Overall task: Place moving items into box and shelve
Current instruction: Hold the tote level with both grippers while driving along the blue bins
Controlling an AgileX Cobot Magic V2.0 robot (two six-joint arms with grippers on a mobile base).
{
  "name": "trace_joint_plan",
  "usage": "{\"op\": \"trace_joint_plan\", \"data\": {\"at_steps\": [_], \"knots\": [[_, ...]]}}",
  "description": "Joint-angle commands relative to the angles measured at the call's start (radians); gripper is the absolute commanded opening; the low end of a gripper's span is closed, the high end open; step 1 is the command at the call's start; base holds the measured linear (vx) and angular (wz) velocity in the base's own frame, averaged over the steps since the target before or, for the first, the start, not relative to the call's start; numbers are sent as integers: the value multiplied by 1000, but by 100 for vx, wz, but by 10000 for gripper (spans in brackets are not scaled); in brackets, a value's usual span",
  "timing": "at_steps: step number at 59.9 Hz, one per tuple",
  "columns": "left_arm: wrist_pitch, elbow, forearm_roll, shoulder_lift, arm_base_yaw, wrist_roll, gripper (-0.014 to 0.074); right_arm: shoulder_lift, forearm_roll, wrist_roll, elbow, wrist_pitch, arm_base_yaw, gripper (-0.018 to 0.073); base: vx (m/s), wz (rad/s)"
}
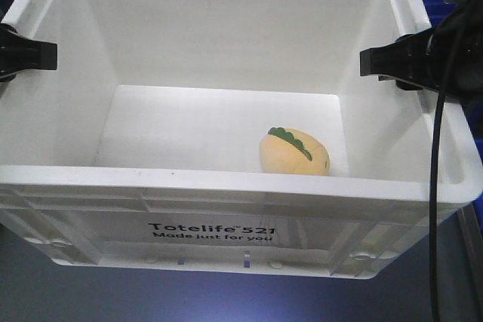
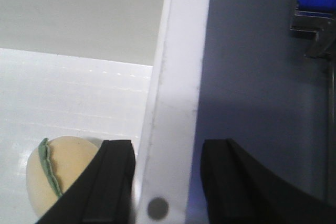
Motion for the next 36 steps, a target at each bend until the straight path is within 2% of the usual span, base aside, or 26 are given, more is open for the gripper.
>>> {"op": "trace_joint_plan", "data": {"at_steps": [1, 36], "knots": [[-134, -41, 40, -36, -6, -1, 140, -27, -93, 34, -39, -64, -12, 148, 13, 48], [-134, -41, 40, -36, -6, -1, 140, -27, -93, 34, -39, -64, -12, 148, 12, 49]]}}
